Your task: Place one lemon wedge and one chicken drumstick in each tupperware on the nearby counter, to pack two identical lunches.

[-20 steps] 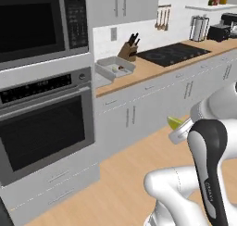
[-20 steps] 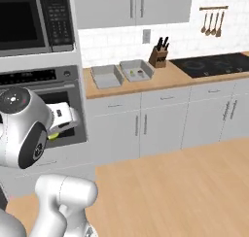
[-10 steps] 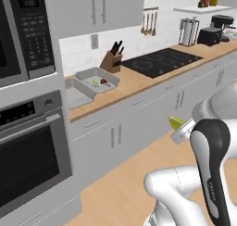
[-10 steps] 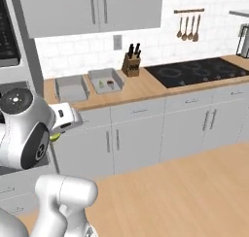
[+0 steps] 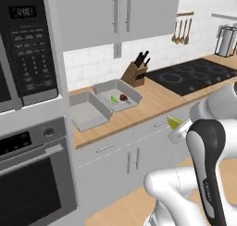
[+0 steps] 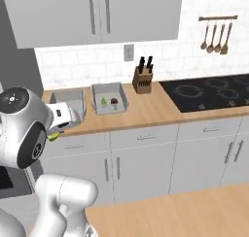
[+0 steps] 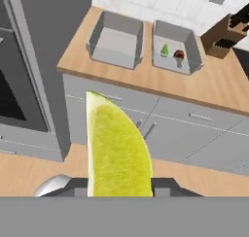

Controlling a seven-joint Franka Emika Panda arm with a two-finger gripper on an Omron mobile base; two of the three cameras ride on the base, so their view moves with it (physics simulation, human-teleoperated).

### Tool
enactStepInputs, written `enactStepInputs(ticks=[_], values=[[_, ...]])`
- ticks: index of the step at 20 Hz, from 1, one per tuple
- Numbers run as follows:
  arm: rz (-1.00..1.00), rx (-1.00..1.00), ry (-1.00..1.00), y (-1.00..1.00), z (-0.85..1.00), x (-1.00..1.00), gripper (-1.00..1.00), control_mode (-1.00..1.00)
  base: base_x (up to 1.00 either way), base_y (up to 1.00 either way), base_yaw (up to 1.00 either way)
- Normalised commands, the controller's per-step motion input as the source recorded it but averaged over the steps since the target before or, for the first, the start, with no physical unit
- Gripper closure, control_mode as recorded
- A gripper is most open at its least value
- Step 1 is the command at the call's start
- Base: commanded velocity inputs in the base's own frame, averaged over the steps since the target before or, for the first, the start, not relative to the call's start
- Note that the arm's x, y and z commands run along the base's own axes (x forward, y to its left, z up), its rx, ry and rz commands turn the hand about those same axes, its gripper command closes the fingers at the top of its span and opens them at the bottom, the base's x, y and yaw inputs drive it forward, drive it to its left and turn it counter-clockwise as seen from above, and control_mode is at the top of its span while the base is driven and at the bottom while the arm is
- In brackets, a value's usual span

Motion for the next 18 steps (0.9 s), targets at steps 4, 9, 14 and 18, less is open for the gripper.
enactStepInputs(ticks=[4,9,14,18], values=[[0.00,0.00,0.00,0.00,0.00,0.00,1.00,1.00,0.77,-0.53,0.21],[0.00,0.00,0.00,0.00,0.00,0.00,1.00,1.00,0.76,0.00,0.30],[0.00,0.00,0.00,0.00,0.00,0.00,1.00,1.00,0.73,0.28,0.37],[0.00,0.00,0.00,0.00,0.00,0.00,1.00,1.00,0.86,0.14,0.37]])
